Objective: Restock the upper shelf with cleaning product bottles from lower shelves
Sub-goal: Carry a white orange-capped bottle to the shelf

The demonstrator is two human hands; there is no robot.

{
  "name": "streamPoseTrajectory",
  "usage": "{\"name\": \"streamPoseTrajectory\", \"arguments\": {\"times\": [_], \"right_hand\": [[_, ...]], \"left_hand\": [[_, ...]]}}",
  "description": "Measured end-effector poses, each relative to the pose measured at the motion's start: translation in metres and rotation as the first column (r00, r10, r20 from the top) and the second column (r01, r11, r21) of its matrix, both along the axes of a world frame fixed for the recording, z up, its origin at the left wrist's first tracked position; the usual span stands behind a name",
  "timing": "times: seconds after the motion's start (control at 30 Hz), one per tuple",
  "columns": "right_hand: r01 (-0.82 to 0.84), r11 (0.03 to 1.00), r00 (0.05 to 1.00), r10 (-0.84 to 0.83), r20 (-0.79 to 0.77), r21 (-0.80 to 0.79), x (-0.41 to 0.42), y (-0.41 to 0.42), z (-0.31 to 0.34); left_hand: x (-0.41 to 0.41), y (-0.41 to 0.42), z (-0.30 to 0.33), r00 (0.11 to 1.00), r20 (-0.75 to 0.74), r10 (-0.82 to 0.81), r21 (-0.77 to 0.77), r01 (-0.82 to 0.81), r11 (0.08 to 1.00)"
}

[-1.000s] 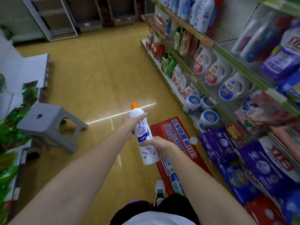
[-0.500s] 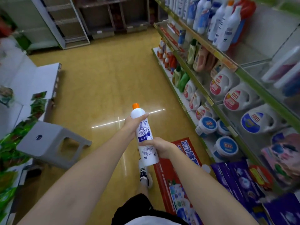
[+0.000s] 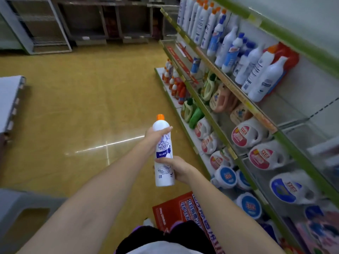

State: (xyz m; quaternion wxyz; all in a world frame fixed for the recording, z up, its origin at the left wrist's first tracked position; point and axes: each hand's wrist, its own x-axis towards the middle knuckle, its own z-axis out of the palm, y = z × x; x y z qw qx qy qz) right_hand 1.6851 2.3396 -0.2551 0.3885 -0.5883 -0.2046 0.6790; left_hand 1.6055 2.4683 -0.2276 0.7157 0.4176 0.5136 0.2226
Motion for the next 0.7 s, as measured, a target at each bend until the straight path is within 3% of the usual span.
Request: {"name": "streamPoseTrajectory", "arguments": {"times": [0.43,0.7], "right_hand": [[0.042,0.998,0.997,-0.045,0.065,0.05,0.079,0.261,-0.009],[0.1,0.983,0.993,-0.089,-0.075,0.153,0.135,0.451,0.001]], "left_hand": [[0.078,0.248,0.022,0.964,0.042,-0.263,0.058,0.261,0.964],[0.149,0.429,0.054,0.973,-0.06,-0.222,0.12,0.228,0.966]]}}
